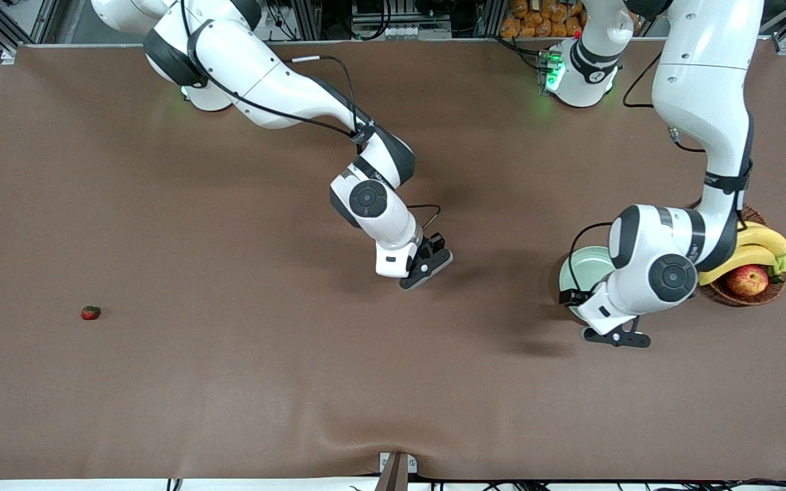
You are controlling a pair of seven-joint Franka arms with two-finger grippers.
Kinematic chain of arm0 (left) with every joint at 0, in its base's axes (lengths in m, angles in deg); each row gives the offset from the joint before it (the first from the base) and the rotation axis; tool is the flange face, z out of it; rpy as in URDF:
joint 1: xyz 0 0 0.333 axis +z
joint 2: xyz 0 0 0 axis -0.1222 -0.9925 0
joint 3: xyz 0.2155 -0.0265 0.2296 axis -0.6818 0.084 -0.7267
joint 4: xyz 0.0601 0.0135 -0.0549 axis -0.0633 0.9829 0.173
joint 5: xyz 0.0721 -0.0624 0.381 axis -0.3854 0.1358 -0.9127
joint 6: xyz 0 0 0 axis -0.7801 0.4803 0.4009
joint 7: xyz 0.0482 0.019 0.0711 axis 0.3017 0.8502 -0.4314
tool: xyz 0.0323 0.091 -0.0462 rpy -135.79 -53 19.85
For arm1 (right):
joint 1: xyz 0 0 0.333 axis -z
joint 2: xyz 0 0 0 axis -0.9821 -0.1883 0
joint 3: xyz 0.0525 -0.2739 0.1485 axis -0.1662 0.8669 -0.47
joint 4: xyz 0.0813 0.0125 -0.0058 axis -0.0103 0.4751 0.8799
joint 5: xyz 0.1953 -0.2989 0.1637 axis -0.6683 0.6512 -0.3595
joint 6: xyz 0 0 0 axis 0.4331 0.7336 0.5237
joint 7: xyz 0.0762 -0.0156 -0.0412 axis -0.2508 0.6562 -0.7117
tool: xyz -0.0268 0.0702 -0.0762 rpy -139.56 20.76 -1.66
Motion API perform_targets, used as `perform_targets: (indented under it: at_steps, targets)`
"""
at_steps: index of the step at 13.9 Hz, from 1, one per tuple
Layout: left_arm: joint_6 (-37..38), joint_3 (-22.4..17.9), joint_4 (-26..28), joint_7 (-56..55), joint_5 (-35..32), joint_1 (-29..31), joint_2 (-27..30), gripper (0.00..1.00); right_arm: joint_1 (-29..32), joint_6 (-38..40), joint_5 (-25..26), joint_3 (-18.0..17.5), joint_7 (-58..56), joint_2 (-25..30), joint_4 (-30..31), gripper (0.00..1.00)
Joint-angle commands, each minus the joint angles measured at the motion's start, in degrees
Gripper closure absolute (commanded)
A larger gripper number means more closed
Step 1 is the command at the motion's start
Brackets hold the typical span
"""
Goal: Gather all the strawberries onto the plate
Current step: 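Drop the strawberry on the plate with the left gripper while the right carries another, then set the second strawberry mid-table with the right gripper while the left gripper returns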
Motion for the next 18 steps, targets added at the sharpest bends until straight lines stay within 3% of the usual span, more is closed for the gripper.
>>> perform_targets:
  at_steps: [1, 2, 3, 5, 8, 13, 18]
  targets:
    - [0.2, 0.8, 0.2, -3.9, -0.6, -3.0, 1.2, 0.0, -1.4, -0.2, 0.0, 1.4, 0.7, -2.2, -3.2, 0.66]
    - [0.2, 1.3, -0.4, -6.4, -0.6, -4.2, 1.5, 0.0, -1.3, -0.2, 0.2, 1.5, 0.7, -2.2, -3.1, 0.17]
    - [0.4, 1.8, -0.9, -8.6, -0.6, -5.4, 1.5, 0.0, -1.1, -0.2, 0.3, 1.6, 0.4, -1.9, -2.8, 0.0]
    - [0.5, 2.0, -1.4, -9.4, -0.6, -6.6, 1.5, 0.0, -0.4, 0.6, 0.1, 2.0, 0.4, 0.2, -2.2, 0.0]
    - [0.5, 3.2, -1.6, -9.4, -0.6, -6.7, 1.5, 0.0, 3.4, 2.5, -0.1, 1.9, 0.4, 6.5, 3.8, 0.0]
    - [0.6, 7.3, -3.1, -15.8, -0.6, -8.1, 1.2, 0.0, 15.3, 21.3, 0.0, 2.0, 0.0, 19.5, 10.7, 0.0]
    - [0.5, 7.4, -4.7, -17.6, -0.3, -13.5, -0.7, 0.0, 27.7, 21.5, 2.3, 2.4, -5.0, 29.6, 22.7, 0.0]
